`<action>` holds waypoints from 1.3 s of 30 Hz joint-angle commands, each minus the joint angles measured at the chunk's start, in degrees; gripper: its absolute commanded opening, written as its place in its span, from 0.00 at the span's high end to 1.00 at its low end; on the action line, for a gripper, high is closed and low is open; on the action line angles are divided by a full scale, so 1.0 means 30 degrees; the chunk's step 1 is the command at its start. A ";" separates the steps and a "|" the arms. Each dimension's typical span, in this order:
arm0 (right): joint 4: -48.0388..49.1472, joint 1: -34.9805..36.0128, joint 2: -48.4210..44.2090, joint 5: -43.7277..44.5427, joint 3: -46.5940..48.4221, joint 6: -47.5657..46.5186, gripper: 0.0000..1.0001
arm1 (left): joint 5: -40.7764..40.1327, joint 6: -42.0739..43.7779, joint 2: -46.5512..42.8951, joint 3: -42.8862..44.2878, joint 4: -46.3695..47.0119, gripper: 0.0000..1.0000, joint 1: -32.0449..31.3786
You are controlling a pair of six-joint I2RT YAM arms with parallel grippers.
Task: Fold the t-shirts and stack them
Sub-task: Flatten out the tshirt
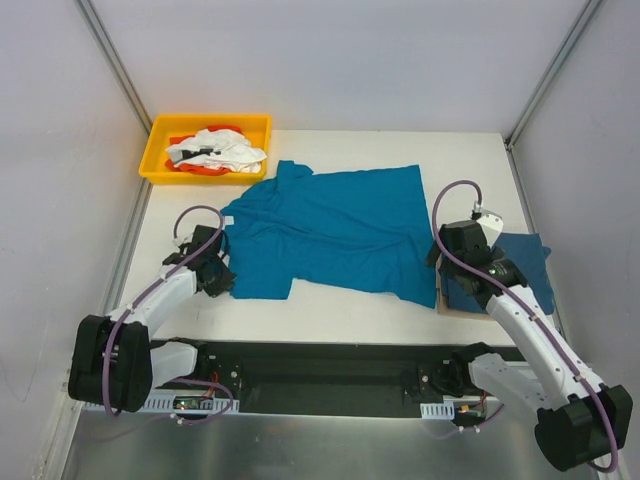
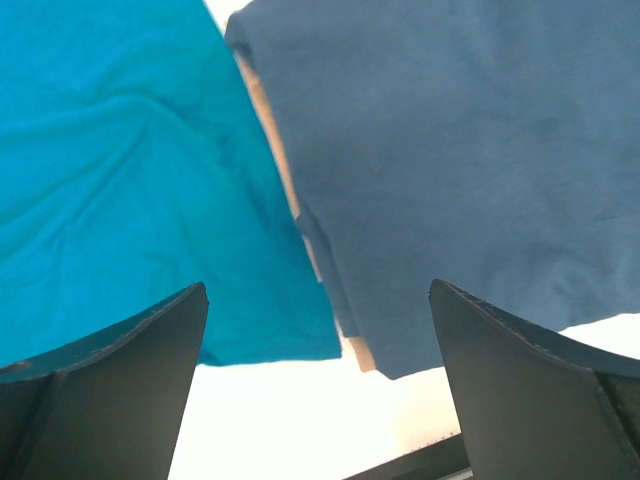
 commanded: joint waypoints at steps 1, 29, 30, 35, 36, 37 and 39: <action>-0.0496 0.0709 0.0889 -0.1704 0.0605 -0.0182 0.03 | -0.2186 0.0420 -0.0764 -0.0160 -0.1033 1.00 0.1256; -0.3283 0.6162 0.8154 -0.1267 0.0752 0.6732 0.26 | -0.0928 0.1153 -0.0793 -0.0395 0.0168 1.00 0.3309; -0.3341 0.6162 0.8447 -0.1179 0.0752 0.6819 0.27 | -0.0899 0.1182 -0.0793 -0.0395 0.0168 1.00 0.3309; -0.3196 0.5753 0.9006 -0.1235 0.0022 0.7961 0.31 | -0.0898 0.1182 -0.1057 -0.0512 0.0168 1.00 0.3309; -0.3137 0.5520 0.8890 -0.1265 -0.0415 0.8108 0.34 | -0.0898 0.1153 -0.1086 -0.0541 0.0197 1.00 0.3309; -0.2963 0.5402 0.8599 -0.1266 -0.0652 0.8283 0.34 | -0.0869 0.1153 -0.1173 -0.0570 0.0197 1.00 0.3309; -0.2640 0.5080 0.8217 -0.1412 -0.1120 0.8548 0.37 | -0.0782 0.1153 -0.1174 -0.0571 0.0255 1.00 0.3309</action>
